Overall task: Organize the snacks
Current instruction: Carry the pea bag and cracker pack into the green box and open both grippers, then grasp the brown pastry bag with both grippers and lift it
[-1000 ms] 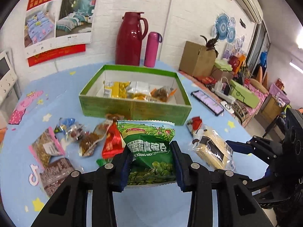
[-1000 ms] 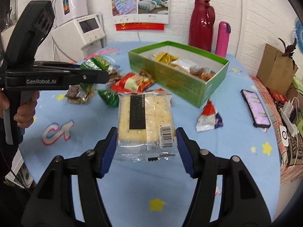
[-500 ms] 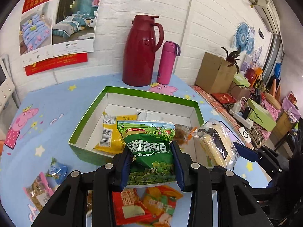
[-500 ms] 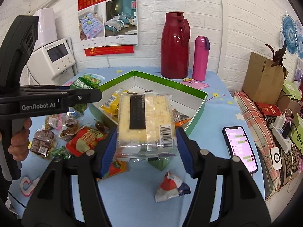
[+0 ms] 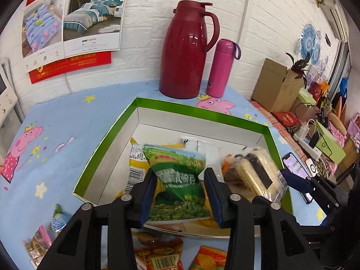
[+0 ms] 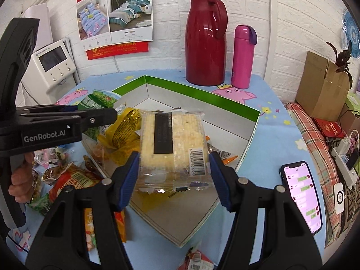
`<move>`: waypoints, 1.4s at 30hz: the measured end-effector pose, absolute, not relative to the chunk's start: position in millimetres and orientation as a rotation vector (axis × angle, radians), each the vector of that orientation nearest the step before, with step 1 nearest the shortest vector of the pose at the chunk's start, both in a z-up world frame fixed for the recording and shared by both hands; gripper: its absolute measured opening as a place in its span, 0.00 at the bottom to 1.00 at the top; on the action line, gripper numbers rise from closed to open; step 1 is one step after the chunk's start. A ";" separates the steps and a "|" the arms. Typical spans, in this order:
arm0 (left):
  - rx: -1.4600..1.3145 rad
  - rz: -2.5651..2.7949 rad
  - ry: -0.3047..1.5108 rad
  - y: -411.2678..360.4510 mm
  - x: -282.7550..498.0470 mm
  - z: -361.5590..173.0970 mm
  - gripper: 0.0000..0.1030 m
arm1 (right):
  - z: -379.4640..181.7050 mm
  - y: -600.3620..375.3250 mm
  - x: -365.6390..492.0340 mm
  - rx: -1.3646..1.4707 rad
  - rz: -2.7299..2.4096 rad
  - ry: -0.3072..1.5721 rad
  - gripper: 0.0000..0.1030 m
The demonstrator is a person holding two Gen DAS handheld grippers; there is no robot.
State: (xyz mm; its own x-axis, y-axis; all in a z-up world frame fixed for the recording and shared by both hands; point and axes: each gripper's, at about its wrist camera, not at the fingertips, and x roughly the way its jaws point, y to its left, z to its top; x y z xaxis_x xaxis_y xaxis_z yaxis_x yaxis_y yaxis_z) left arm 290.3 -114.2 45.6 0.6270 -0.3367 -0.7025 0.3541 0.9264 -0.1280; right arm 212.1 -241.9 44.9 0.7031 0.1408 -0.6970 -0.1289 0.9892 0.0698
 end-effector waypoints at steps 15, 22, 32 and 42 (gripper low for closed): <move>-0.025 -0.311 0.718 -88.6 251.6 64.4 0.96 | 68.6 -246.2 175.7 0.074 0.144 0.745 0.89; -0.006 -0.305 0.683 -83.7 206.1 81.5 0.96 | 96.2 -238.9 136.1 0.084 0.171 0.678 0.92; -0.107 -0.335 0.711 -53.6 135.3 68.3 0.96 | 110.5 -260.8 62.6 0.210 0.192 0.621 0.97; -0.093 -0.288 0.772 -28.8 84.2 21.0 0.96 | 64.8 -273.2 30.1 0.347 0.144 0.710 0.97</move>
State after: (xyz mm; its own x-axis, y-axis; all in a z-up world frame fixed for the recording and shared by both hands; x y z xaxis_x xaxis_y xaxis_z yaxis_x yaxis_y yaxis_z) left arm 84.2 -28.8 21.0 0.6795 -0.2896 -0.6741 0.2220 0.9569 -0.1874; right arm 30.1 -273.2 64.8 0.7514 0.2460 -0.6122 -0.0128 0.9331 0.3593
